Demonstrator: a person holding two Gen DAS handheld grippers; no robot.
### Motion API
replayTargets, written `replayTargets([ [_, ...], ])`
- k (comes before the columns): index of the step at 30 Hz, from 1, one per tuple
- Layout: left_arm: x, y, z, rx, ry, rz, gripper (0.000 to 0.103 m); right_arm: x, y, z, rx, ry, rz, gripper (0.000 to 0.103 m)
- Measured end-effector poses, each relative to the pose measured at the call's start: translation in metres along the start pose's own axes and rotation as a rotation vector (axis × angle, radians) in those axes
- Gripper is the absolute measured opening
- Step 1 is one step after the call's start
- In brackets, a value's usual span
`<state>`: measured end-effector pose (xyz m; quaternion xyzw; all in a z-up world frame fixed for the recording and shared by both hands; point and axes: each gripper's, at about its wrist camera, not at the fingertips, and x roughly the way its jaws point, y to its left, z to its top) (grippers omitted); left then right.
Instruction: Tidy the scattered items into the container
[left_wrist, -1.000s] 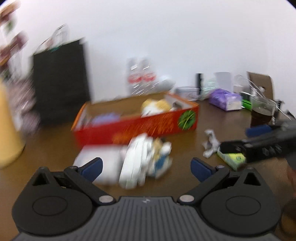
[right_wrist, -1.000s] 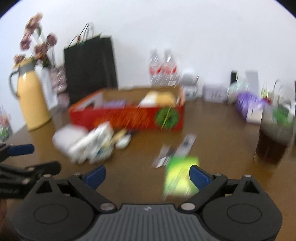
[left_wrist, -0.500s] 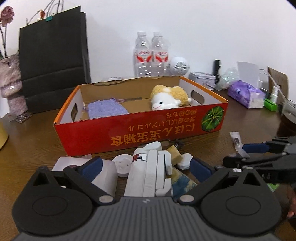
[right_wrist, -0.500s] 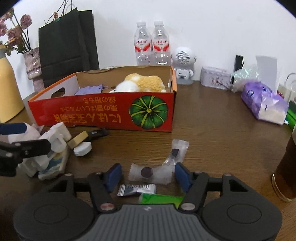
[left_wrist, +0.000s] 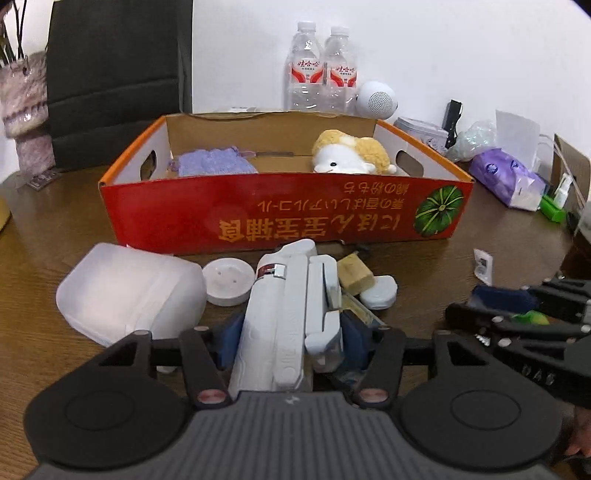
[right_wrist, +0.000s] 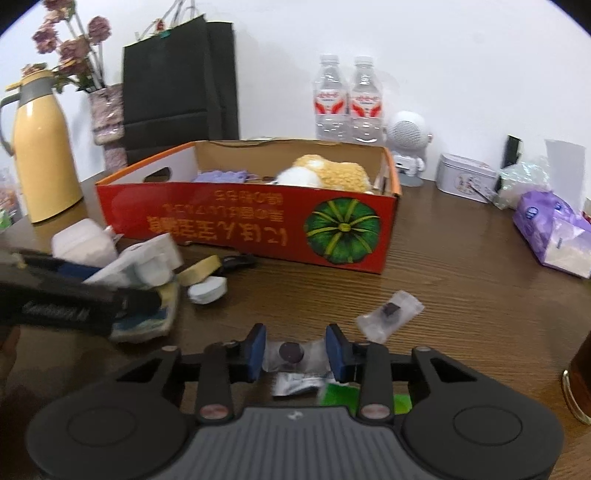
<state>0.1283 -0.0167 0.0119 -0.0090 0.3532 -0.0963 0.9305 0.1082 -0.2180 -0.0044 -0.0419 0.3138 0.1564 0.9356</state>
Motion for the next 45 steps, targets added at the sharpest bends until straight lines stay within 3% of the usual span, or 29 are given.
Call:
replayTargets([
  [2, -0.011, -0.003, -0.002, -0.002, -0.035, 0.006, 0.057, -0.003, 0.003, 0.001, -0.014, -0.015, 0.005, 0.027],
  [4, -0.027, -0.008, -0.004, 0.014, -0.085, 0.027, 0.057, -0.010, 0.007, 0.003, -0.040, -0.049, 0.006, 0.003],
  [8, -0.055, -0.013, -0.010, -0.001, -0.135, 0.061, 0.051, -0.014, 0.010, 0.006, -0.054, -0.032, 0.008, 0.004],
  [11, -0.074, -0.011, -0.023, -0.020, -0.169, 0.087, 0.051, -0.024, 0.007, 0.005, -0.050, -0.046, 0.000, 0.018],
  [13, -0.083, -0.010, -0.032, -0.027, -0.177, 0.104, 0.051, -0.028, -0.001, 0.006, -0.019, -0.038, 0.007, 0.047],
  [14, -0.086, -0.009, -0.036, -0.034, -0.178, 0.103, 0.051, -0.027, -0.005, 0.005, -0.001, -0.032, 0.018, 0.052],
  [18, -0.094, -0.002, -0.049, -0.080, -0.165, 0.102, 0.051, -0.015, -0.003, 0.000, 0.014, 0.047, 0.042, 0.052],
  [22, -0.096, 0.001, -0.059, -0.073, -0.171, 0.126, 0.050, -0.004, 0.007, 0.000, -0.004, 0.052, 0.022, 0.049],
  [24, -0.093, 0.004, -0.060, -0.073, -0.166, 0.119, 0.028, 0.000, 0.012, 0.000, -0.036, 0.047, 0.047, 0.049],
  [29, -0.091, 0.008, -0.062, -0.073, -0.182, 0.118, 0.028, 0.004, 0.015, 0.004, -0.034, 0.035, 0.057, 0.049],
  [32, -0.090, 0.006, -0.063, -0.052, -0.182, 0.116, 0.032, 0.008, 0.010, 0.009, 0.040, 0.048, 0.018, 0.049],
  [33, -0.089, 0.006, -0.063, -0.052, -0.178, 0.113, 0.053, 0.009, 0.009, 0.011, 0.058, 0.050, 0.017, 0.051],
  [35, -0.083, 0.011, -0.063, -0.080, -0.142, 0.105, 0.076, 0.010, 0.010, 0.012, 0.064, 0.039, 0.024, 0.060],
  [41, -0.069, 0.027, -0.063, -0.162, -0.066, 0.041, 0.075, 0.011, 0.015, 0.011, 0.051, 0.024, -0.039, 0.063],
  [43, -0.067, 0.024, -0.061, -0.148, -0.062, 0.041, 0.067, 0.009, 0.014, 0.011, 0.074, 0.018, -0.037, 0.064],
  [44, -0.067, 0.023, -0.061, -0.145, -0.061, 0.037, 0.057, 0.010, 0.014, 0.011, 0.077, 0.027, -0.043, 0.064],
  [45, -0.067, 0.022, -0.060, -0.145, -0.060, 0.037, 0.057, 0.011, 0.015, 0.011, 0.073, 0.040, -0.053, 0.064],
])
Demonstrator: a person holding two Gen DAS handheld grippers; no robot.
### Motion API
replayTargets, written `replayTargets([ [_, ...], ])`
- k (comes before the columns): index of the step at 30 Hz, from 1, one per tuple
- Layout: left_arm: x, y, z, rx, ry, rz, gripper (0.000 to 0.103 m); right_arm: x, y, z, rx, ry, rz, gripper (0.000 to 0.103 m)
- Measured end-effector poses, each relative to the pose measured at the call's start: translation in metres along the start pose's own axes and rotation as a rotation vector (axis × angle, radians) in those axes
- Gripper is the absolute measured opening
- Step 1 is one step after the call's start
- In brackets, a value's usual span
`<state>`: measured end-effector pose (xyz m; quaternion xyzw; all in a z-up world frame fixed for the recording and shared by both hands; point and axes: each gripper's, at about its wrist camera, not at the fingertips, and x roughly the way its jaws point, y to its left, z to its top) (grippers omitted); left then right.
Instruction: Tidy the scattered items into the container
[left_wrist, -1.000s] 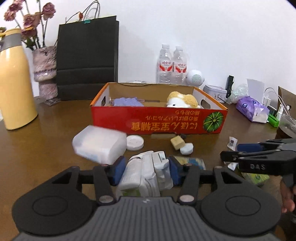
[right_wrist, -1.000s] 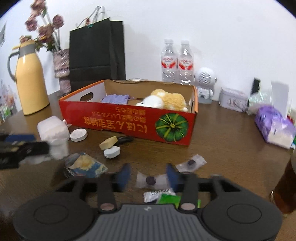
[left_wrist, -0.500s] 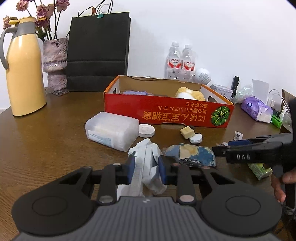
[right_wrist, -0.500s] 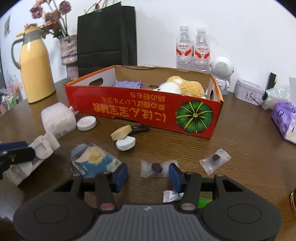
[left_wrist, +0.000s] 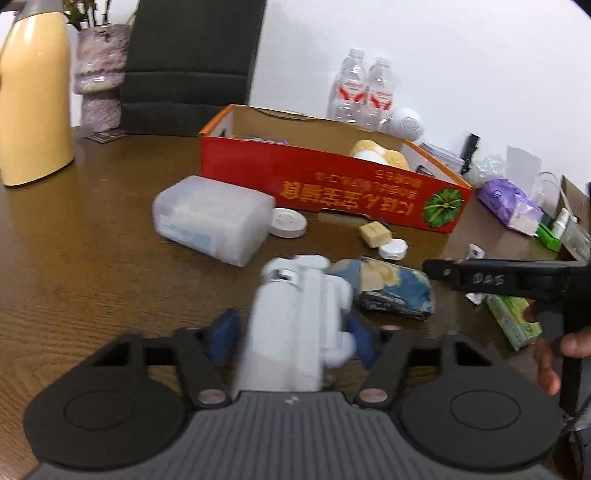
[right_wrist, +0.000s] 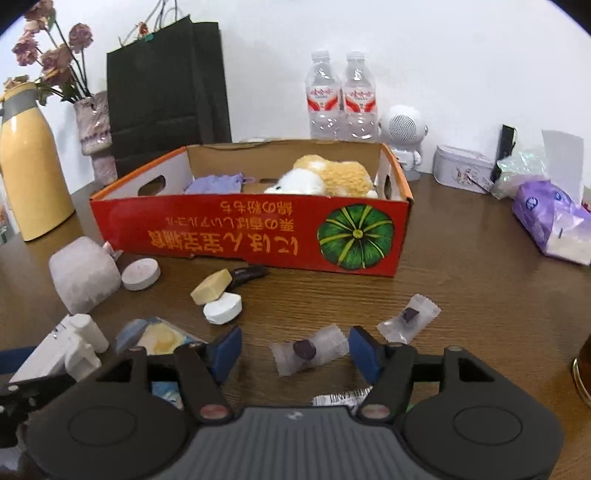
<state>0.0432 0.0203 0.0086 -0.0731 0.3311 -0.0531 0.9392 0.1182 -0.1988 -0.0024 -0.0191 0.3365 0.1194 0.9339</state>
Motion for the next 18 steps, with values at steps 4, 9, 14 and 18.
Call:
replayTargets([
  [4, -0.001, -0.002, -0.001, 0.007, -0.010, 0.011, 0.056, 0.000, 0.001, -0.001, 0.029, 0.024, -0.017, 0.068],
  [9, -0.003, 0.003, -0.002, -0.016, -0.029, 0.008, 0.056, 0.008, 0.003, 0.002, -0.004, -0.012, -0.026, 0.039],
  [14, -0.012, -0.001, -0.002, 0.011, -0.082, 0.019, 0.056, 0.005, 0.006, -0.003, -0.063, -0.041, 0.020, 0.021],
  [18, -0.025, -0.007, 0.000, 0.046, -0.125, 0.020, 0.056, -0.004, 0.013, -0.006, -0.106, -0.038, 0.030, 0.020],
])
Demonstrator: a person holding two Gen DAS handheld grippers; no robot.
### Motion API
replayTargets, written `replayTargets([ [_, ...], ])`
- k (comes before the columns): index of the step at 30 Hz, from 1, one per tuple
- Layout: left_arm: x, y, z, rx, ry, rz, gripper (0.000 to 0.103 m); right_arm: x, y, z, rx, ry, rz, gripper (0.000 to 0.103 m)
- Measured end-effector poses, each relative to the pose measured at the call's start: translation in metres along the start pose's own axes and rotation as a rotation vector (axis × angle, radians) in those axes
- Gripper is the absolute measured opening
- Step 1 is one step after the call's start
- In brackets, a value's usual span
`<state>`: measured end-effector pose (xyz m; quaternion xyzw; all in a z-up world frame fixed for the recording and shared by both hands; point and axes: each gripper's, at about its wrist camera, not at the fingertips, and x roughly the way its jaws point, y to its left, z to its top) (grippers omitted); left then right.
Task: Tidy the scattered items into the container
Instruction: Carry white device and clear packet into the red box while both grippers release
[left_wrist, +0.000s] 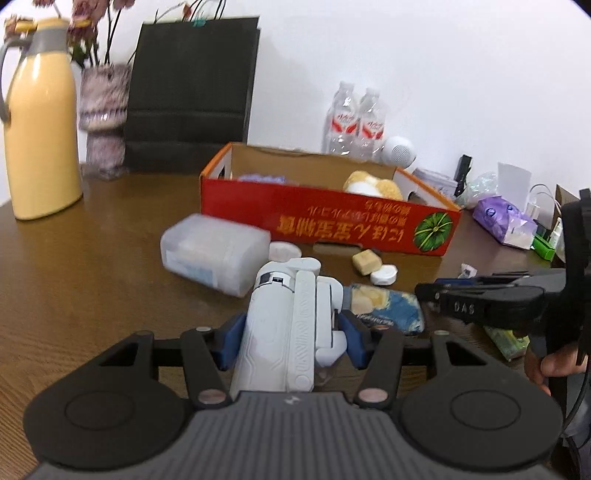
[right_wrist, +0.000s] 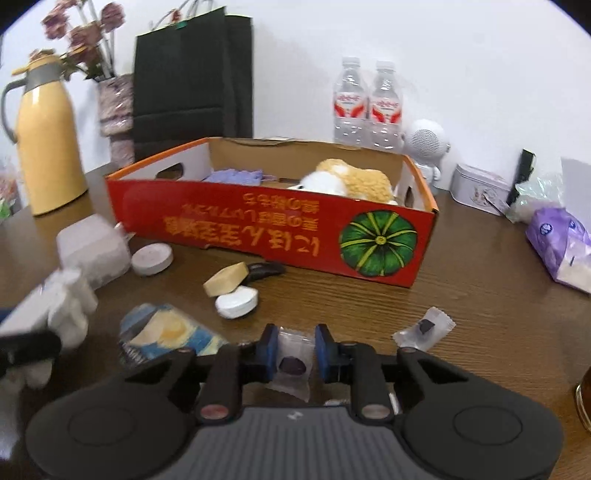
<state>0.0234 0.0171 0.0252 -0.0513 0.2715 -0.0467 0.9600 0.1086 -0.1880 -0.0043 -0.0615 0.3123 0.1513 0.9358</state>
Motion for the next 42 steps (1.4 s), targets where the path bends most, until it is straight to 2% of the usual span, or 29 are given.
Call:
replayTargets([
  [6, -0.022, 0.004, 0.012, -0.034, -0.042, -0.013, 0.056, -0.043, 0.009, 0.004, -0.012, -0.095, -0.006, 0.020],
  [8, -0.025, 0.007, 0.028, -0.041, -0.042, -0.045, 0.056, -0.064, 0.012, 0.008, -0.011, -0.138, 0.007, 0.020],
  [11, -0.017, 0.017, 0.073, -0.055, -0.051, -0.112, 0.056, -0.088, 0.012, 0.027, -0.015, -0.193, 0.035, 0.020],
  [15, 0.029, 0.022, 0.148, -0.050, -0.035, -0.112, 0.056, -0.086, -0.005, 0.082, -0.033, -0.242, 0.034, 0.020],
  [18, 0.087, 0.002, 0.194, -0.042, 0.046, -0.103, 0.056, -0.051, -0.028, 0.135, -0.013, -0.168, 0.041, 0.020],
  [21, 0.155, -0.023, 0.216, -0.030, 0.174, -0.099, 0.056, 0.009, -0.052, 0.178, 0.038, -0.005, 0.050, 0.020],
  [24, 0.213, -0.041, 0.214, 0.000, 0.256, -0.032, 0.056, 0.067, -0.064, 0.193, 0.060, 0.158, 0.017, 0.020],
  [27, 0.252, -0.046, 0.205, 0.024, 0.325, -0.007, 0.057, 0.108, -0.069, 0.190, 0.057, 0.263, -0.023, 0.021],
  [29, 0.258, -0.041, 0.204, -0.004, 0.323, -0.003, 0.058, 0.123, -0.070, 0.187, 0.058, 0.305, -0.023, 0.028],
  [31, 0.248, -0.038, 0.212, 0.013, 0.284, -0.016, 0.069, 0.129, -0.072, 0.189, 0.053, 0.317, -0.056, 0.057],
  [33, 0.234, -0.037, 0.224, 0.070, 0.256, -0.016, 0.085, 0.129, -0.074, 0.195, 0.042, 0.303, -0.096, 0.067],
  [36, 0.219, -0.035, 0.241, 0.124, 0.290, 0.024, 0.098, 0.123, -0.080, 0.201, 0.078, 0.331, -0.087, 0.070],
  [37, 0.216, -0.033, 0.244, 0.128, 0.321, 0.042, 0.098, 0.121, -0.082, 0.202, 0.099, 0.354, -0.072, 0.076],
  [39, 0.209, -0.029, 0.248, 0.127, 0.373, 0.083, 0.099, 0.118, -0.084, 0.202, 0.160, 0.421, -0.041, 0.080],
  [42, 0.193, -0.025, 0.244, 0.125, 0.413, 0.106, 0.101, 0.109, -0.083, 0.197, 0.228, 0.466, 0.006, 0.080],
])
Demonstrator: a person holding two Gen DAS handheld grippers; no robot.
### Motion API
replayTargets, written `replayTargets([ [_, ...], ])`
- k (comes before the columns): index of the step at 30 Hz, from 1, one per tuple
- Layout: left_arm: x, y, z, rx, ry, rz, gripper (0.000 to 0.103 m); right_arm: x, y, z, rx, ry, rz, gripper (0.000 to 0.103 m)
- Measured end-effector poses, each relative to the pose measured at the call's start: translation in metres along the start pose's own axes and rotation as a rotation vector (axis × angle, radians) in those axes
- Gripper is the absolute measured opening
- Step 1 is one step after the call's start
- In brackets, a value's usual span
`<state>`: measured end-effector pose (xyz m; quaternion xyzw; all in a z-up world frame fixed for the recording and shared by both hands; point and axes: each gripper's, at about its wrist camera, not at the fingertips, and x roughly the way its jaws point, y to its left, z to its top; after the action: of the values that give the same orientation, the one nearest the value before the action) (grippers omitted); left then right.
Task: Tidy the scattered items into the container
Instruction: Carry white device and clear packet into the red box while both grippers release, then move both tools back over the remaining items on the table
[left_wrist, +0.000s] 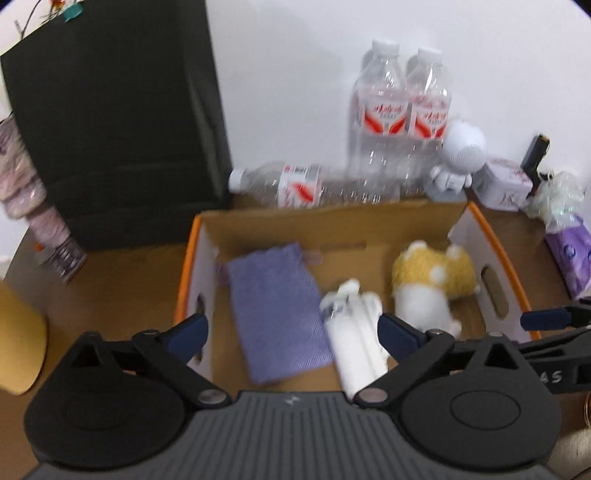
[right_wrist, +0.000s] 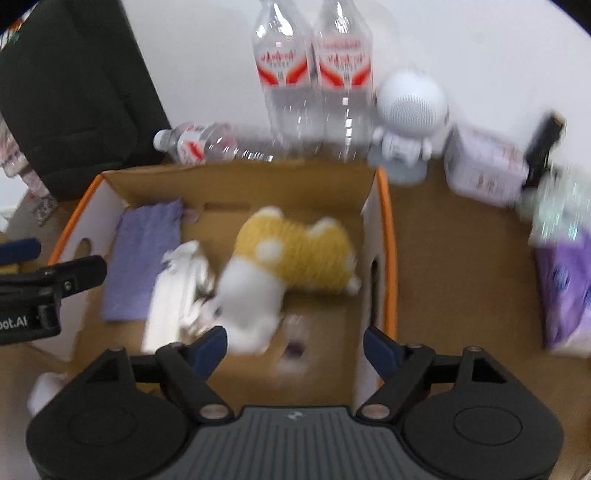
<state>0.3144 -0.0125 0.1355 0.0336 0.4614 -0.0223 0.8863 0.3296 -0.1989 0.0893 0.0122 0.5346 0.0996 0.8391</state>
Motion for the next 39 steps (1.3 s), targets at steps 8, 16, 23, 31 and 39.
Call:
replayTargets([
  [8, -0.056, 0.001, -0.030, 0.013, -0.024, 0.008, 0.103, -0.051, 0.024, -0.029, -0.018, -0.069, 0.041, 0.085],
  [16, -0.098, 0.003, -0.053, 0.003, -0.045, 0.000, 0.103, -0.095, 0.036, -0.055, -0.043, -0.126, 0.050, 0.086],
  [23, -0.127, 0.011, -0.114, -0.092, -0.124, -0.081, 0.103, -0.130, 0.035, -0.102, -0.049, -0.249, 0.113, 0.089],
  [31, -0.117, 0.004, -0.293, -0.148, -0.278, -0.035, 0.103, -0.109, 0.028, -0.274, -0.063, -0.434, 0.065, 0.096],
  [39, -0.100, -0.008, -0.350, -0.107, -0.262, -0.101, 0.103, -0.073, 0.028, -0.363, -0.055, -0.468, 0.036, 0.094],
])
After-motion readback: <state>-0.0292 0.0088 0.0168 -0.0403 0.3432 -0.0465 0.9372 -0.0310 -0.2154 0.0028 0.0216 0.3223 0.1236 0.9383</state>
